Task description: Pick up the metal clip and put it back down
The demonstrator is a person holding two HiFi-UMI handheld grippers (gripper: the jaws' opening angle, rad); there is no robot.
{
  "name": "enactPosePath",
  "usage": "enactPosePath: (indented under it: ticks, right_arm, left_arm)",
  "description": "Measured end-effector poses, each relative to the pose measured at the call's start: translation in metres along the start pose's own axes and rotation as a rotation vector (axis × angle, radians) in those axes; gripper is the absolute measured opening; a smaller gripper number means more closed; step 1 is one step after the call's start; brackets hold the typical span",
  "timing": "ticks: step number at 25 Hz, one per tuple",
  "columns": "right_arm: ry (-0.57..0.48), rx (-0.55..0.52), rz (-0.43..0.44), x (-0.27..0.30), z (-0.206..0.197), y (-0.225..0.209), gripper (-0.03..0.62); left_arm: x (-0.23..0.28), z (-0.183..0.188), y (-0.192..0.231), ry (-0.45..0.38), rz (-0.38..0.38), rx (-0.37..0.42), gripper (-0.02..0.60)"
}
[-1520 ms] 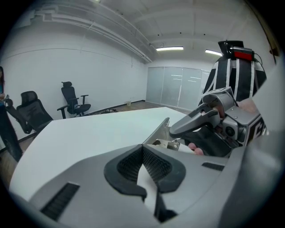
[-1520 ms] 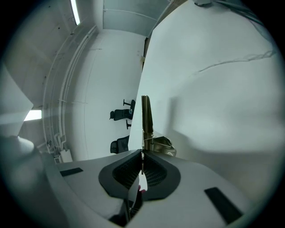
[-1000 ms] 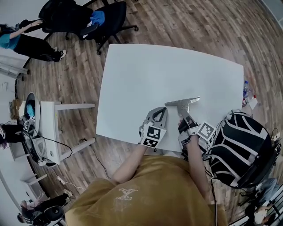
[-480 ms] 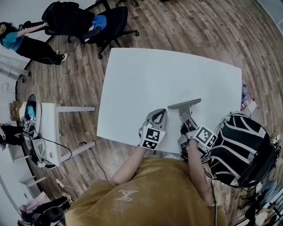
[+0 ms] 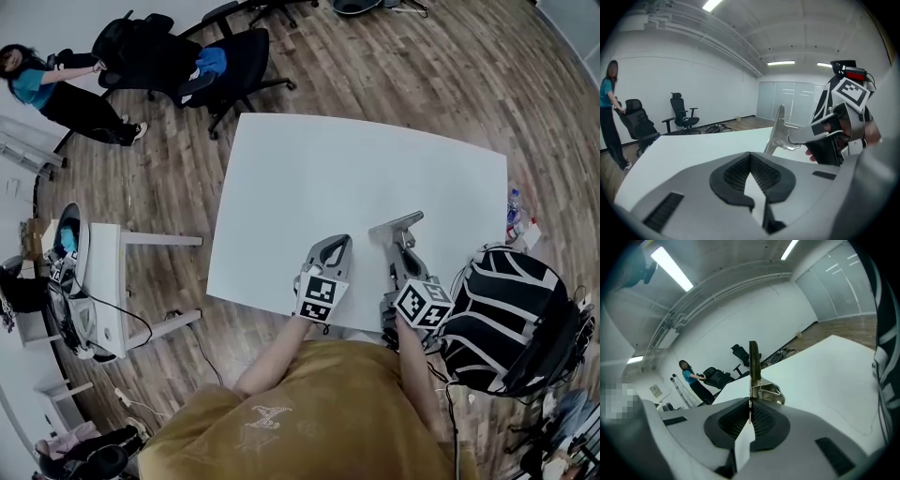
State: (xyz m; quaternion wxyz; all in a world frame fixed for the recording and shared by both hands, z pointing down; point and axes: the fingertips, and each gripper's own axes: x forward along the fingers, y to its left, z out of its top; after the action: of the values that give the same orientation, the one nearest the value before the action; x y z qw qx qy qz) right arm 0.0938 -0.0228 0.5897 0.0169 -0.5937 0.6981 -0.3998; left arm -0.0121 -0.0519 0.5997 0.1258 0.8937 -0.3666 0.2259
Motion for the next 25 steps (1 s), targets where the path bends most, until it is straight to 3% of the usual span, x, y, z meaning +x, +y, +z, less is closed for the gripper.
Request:
enactPosePath:
  ticks: [10,25]
  right_arm:
    - [-0.126,-0.256,-0.043,-0.021,0.035,0.025,0.008]
    - [-0.254,-0.412,-0.060,-0.046,0.078,0.045,0.008]
  left_arm:
    - [-0.013,0.029,-0.002,-0.068,0.000,-0.001,0.006]
    - [-0.032,0.076,0.010,-0.185,0.042,-0.029,0.005]
